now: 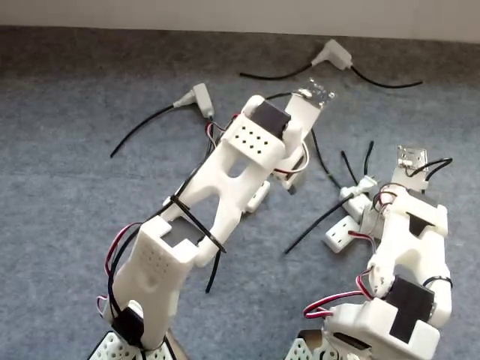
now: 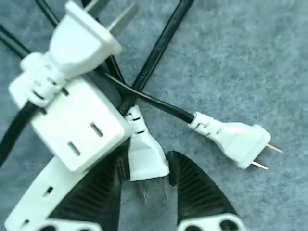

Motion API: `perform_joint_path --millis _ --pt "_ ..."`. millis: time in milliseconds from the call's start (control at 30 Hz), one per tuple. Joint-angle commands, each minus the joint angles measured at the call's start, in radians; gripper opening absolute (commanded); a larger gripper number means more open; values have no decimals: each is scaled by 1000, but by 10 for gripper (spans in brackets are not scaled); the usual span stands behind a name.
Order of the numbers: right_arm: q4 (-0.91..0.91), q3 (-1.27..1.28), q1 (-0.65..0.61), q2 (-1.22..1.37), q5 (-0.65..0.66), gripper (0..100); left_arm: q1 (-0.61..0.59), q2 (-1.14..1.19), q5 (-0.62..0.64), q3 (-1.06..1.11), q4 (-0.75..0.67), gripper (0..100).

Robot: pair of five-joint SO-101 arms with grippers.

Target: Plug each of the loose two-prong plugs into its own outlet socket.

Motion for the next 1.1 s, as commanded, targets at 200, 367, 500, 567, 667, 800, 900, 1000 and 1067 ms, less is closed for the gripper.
perform_joint_path --millis 200,367,500,567,667,800,900,1000,1067 --pt "358 -269 -53 -139 9 9 -12 -13 9 -5 -12 239" --pt "565 -496 -113 -260 9 9 -48 -22 9 -12 -12 239" --pt "682 -616 -194 -300 5 9 -113 -21 9 -44 -9 239" --pt "736 -657 -246 -303 3 9 -151 -18 9 -70 -6 239" --pt "802 -713 -308 -305 3 9 -202 -18 9 -94 -5 239" --pt "871 -788 -383 -305 3 10 -245 -22 9 -119 -3 239" --pt "924 -855 -456 -302 3 10 -285 -24 8 -160 -2 239" --pt "961 -901 -555 -302 3 10 -364 -24 6 -237 28 239" --pt "964 -906 -639 -300 3 10 -443 -24 6 -306 54 239"
